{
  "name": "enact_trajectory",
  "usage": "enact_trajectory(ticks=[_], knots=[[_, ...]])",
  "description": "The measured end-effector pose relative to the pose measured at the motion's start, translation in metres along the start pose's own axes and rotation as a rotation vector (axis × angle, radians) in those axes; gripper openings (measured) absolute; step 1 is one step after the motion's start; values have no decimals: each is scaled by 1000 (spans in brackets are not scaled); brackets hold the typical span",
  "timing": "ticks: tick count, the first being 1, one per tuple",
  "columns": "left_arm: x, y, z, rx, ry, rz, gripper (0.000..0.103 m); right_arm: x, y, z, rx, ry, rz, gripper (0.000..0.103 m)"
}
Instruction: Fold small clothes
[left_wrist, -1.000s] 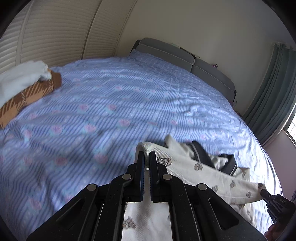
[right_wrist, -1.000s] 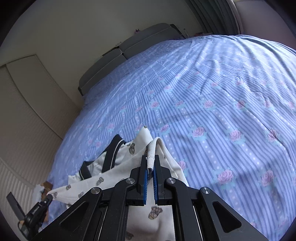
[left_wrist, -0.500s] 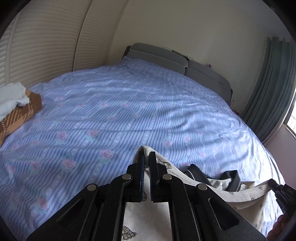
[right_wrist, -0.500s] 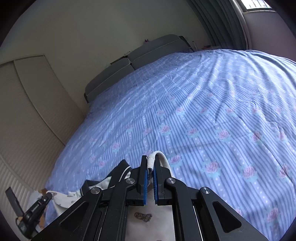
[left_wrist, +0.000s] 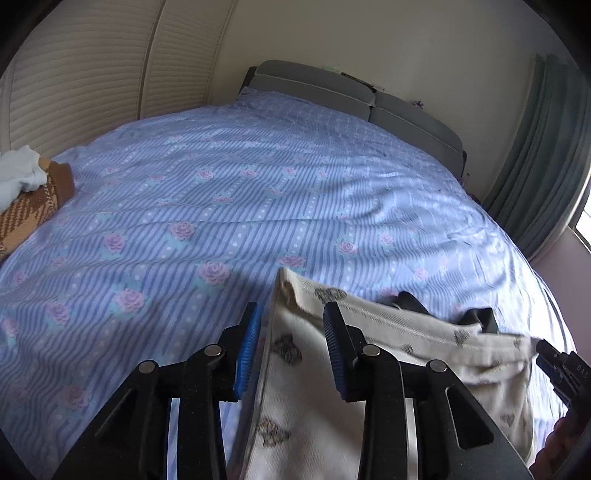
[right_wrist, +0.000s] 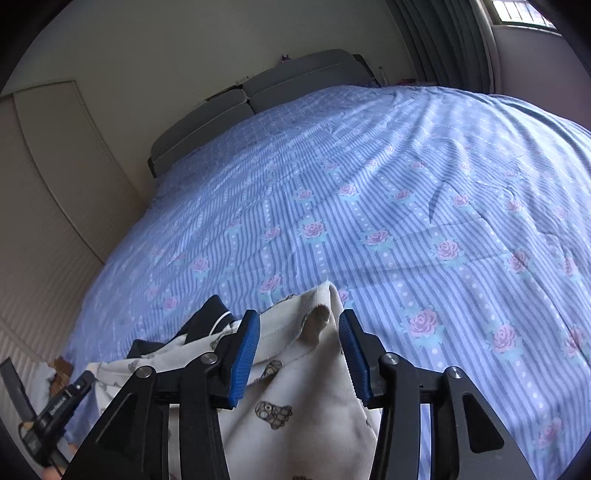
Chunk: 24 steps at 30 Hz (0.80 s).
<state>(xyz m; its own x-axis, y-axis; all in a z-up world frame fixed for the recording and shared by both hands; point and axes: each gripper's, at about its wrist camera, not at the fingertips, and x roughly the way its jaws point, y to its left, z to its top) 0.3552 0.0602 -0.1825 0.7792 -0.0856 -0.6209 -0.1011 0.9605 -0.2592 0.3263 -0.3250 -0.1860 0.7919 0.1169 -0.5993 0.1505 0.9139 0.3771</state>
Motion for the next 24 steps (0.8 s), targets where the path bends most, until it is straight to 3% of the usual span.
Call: enact_trajectory(ticks=[8,12,16,20,24], knots=[[-19,-33,-26,138,76,-100,35,-20,58,-39,-206,87,97,46],[-1,-46,-36,178,164,-114,35,-4,78,-57,-290,164,76,46],[15,-46,-35,195,200,-88,36,17,92,-67,-400,212,15,45],[28,-43,-24,203,188,-47,35,35,98,-54,-440,190,-46,45],[40,-36,-9,182,172,-13,36,43,91,-26,-377,137,-104,45]])
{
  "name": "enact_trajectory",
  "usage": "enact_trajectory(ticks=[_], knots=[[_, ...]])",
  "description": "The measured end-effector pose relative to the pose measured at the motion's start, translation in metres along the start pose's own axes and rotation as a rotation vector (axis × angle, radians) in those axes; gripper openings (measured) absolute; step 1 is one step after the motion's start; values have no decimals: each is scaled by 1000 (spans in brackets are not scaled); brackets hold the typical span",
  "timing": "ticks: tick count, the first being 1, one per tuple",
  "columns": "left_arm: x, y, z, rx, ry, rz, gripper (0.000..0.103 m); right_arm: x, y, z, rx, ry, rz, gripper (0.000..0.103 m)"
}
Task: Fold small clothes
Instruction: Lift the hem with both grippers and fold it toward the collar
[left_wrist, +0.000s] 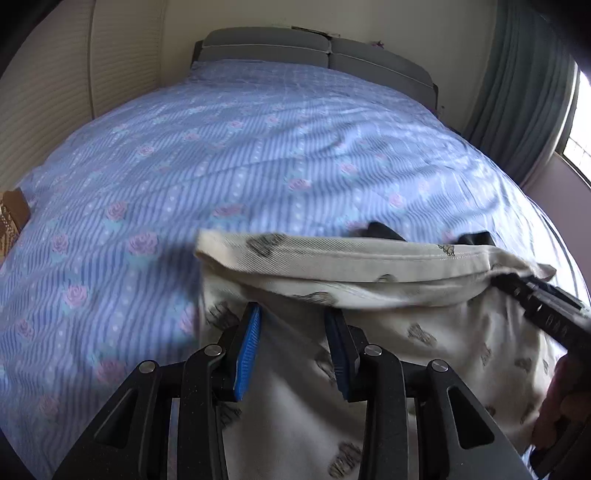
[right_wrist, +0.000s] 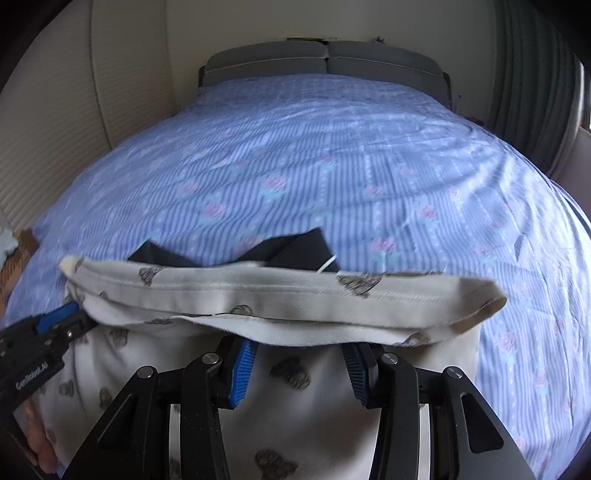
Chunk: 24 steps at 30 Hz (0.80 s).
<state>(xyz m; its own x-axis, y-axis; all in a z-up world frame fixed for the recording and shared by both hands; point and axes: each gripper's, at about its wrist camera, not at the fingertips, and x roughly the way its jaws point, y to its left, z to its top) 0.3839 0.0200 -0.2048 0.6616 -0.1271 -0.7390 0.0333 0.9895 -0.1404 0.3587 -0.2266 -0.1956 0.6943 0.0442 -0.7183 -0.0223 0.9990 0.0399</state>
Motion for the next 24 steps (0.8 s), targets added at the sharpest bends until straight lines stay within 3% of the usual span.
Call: enact_trajectory(ticks=[6,12,18,21,24], knots=[[-6,18,15,-44,-28,13,36,-9,-17,13,49,-15,-5,45],[-5,12,11,-6,-11,-52,42,-22,-2,-2,12,1,68,45],[25,21,40,-16,13,-1,41,4,-5,-2,17,76,46,45],[25,27,54,-16,-20,50,41,11,-18,4,62,75,31,45],[20,37,58,-41,-27,38,41,11,-28,9,97,66,17,45]])
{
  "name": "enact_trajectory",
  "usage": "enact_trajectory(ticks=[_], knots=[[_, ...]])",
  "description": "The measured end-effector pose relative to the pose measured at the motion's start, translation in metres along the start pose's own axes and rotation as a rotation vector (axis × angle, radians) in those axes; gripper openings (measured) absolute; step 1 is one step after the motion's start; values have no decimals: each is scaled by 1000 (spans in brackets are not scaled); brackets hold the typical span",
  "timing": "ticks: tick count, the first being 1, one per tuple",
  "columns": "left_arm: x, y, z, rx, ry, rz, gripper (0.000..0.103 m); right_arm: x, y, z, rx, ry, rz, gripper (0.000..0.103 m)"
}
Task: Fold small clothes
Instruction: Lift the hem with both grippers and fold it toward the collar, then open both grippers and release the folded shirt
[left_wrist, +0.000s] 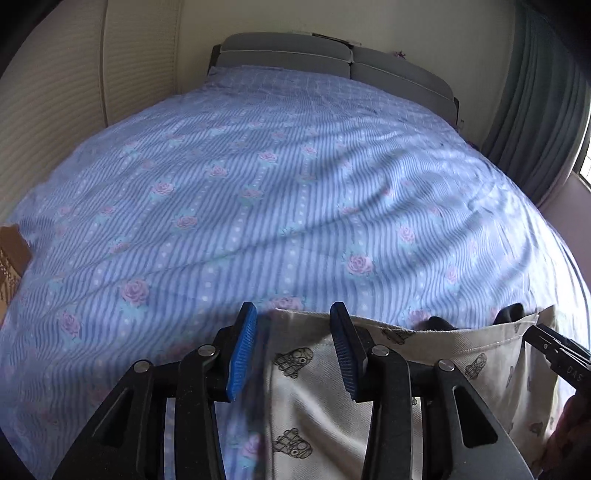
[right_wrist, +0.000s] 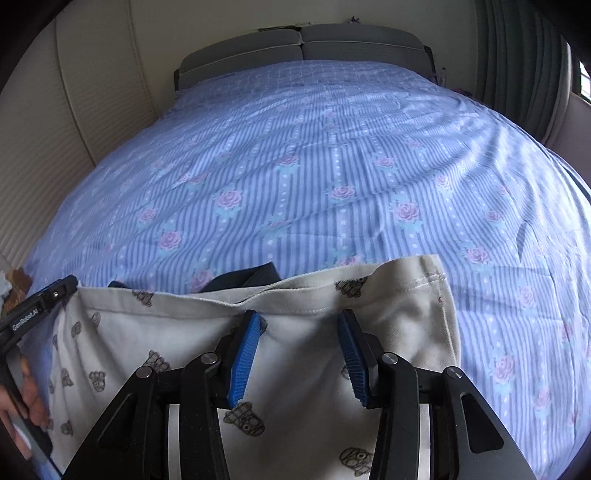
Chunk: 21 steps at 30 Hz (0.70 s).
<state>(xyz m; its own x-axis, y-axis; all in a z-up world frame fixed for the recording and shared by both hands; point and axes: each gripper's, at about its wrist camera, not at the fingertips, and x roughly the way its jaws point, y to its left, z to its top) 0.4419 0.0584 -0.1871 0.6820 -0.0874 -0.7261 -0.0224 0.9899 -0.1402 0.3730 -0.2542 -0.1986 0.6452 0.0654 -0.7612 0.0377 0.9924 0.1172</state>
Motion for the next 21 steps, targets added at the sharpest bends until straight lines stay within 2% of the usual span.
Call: enact_trajectory(ticks=[5,8,12,15,21], knots=[[-22,8,-25,14,19,-13,41,-12,-11,-1,36,-20,-22,45],[-49,8,-52,27,19,-34,41,-40,-23,-17,63,-45,-10,45],[-92,2,-95,47,4,-37,41,-87,-35,-59,64,-75,1,45],[-114,0,-127,34,-1,-3,41,-116,-38,-101,50,-83,-14,45],[-123,3,-169,-34,7,20,42,-137,-56,-154,96,-53,-43,45]])
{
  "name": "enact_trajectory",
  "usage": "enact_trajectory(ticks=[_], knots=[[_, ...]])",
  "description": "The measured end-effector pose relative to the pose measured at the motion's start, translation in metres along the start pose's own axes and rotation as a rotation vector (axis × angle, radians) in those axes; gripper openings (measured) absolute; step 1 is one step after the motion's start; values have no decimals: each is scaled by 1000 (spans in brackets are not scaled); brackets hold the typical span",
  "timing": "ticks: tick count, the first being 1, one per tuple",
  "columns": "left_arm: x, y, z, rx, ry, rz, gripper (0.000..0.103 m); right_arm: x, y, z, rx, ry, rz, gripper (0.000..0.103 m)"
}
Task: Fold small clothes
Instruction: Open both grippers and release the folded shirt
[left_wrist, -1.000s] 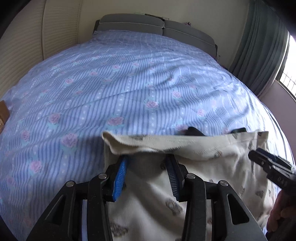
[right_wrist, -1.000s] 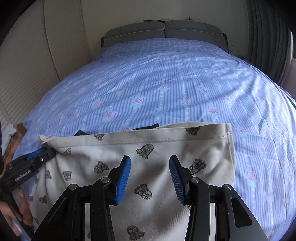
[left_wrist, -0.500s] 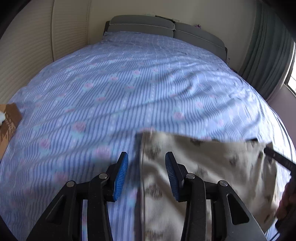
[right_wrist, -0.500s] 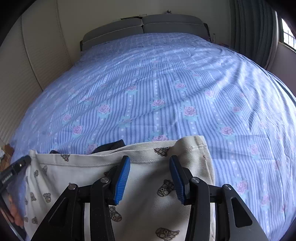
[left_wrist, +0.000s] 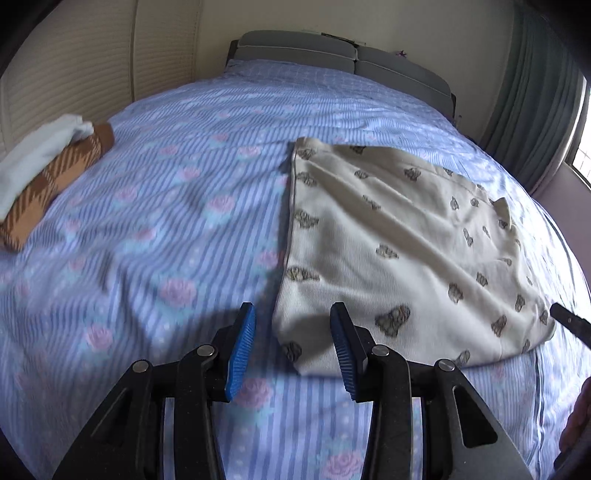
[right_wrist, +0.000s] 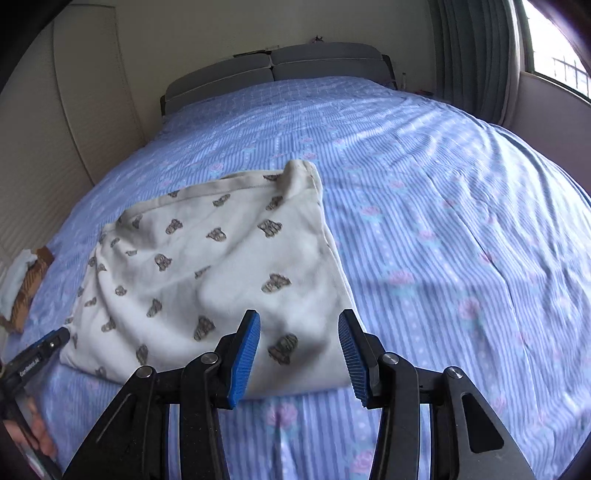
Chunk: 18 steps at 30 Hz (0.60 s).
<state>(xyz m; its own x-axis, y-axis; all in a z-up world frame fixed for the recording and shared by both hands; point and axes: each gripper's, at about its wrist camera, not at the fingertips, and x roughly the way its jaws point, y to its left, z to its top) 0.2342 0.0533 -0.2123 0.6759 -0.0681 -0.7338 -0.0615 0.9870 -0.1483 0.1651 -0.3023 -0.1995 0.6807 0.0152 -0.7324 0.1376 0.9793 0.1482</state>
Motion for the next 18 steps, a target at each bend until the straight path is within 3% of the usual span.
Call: enact_trajectory(ticks=[5,10,17,18], knots=[[-2,0,-10,-11,-10,10,43,2,-23,-11,89,41,4,45],[-3,1,-14,-39,-18,12,51,1,-24,-23,116,43,12,45],[6,-4,-11,-16,-47,-8,50,15,-41,-29,214,10,137,46],[6,-5,-11,-9,-49,-12,46,16,-42,-29,222,4,152,46]])
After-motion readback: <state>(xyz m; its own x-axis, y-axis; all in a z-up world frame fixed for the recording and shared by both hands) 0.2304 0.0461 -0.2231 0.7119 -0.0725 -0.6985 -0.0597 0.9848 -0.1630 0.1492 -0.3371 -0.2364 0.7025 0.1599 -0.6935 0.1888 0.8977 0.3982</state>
